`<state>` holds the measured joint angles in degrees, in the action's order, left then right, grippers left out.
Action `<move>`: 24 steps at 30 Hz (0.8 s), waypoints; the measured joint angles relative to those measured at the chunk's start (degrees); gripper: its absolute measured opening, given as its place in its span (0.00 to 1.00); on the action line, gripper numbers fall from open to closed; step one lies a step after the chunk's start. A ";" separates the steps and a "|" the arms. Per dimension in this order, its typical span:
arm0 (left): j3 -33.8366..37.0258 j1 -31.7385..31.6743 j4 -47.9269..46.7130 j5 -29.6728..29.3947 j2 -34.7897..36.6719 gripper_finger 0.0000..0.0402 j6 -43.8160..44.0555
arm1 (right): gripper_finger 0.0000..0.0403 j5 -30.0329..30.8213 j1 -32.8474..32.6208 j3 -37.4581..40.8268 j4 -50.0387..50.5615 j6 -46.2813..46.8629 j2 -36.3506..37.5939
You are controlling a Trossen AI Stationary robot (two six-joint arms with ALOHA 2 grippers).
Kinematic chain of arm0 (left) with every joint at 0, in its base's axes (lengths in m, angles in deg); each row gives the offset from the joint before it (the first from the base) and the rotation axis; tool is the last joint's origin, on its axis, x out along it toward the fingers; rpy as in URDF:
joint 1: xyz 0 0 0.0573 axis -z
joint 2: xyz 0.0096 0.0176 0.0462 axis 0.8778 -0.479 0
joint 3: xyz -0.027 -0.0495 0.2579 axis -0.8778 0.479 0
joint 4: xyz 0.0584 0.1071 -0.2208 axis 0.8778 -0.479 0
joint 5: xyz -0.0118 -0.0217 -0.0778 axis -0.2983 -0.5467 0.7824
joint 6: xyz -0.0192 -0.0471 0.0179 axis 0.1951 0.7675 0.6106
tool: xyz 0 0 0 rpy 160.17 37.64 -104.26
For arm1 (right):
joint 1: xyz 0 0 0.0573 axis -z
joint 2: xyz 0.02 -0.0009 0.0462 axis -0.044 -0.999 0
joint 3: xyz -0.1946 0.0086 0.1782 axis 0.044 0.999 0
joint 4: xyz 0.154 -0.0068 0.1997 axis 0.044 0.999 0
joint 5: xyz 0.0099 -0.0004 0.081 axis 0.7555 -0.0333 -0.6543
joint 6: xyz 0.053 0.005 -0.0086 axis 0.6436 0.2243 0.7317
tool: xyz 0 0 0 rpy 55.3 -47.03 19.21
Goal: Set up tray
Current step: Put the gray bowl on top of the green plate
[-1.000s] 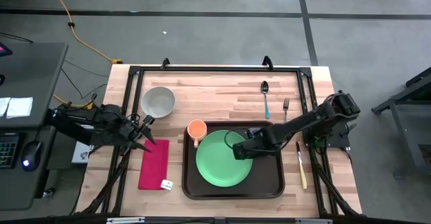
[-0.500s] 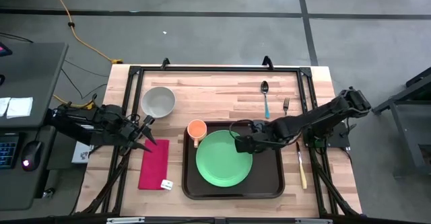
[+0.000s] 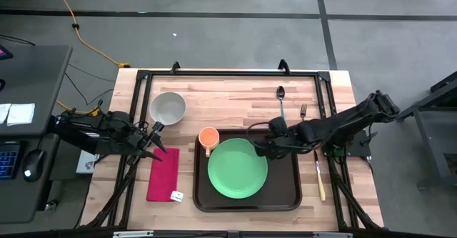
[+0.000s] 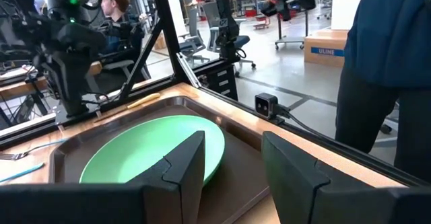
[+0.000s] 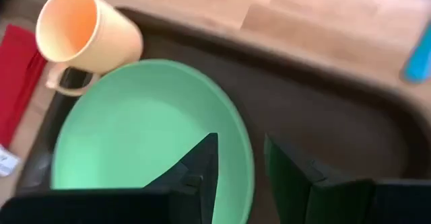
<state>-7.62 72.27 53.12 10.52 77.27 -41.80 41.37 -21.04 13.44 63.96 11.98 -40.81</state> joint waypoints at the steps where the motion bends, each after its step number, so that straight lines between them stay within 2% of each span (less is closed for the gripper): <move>1: 0.00 0.00 0.00 0.00 0.00 0.45 0.00 | 0.25 1.06 -0.02 0.00 1.29 -0.46 0.35; 12: 0.00 -0.01 0.02 -0.51 0.00 0.45 0.92 | 0.25 9.99 -1.42 -0.02 11.21 -4.36 1.64; 24: 0.00 0.00 0.04 -2.83 0.00 0.45 2.01 | 0.25 13.42 -3.50 -0.02 19.44 -5.73 2.68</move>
<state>-7.62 72.27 53.16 7.69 77.27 -39.78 54.79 -24.54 13.41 83.39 6.25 -38.13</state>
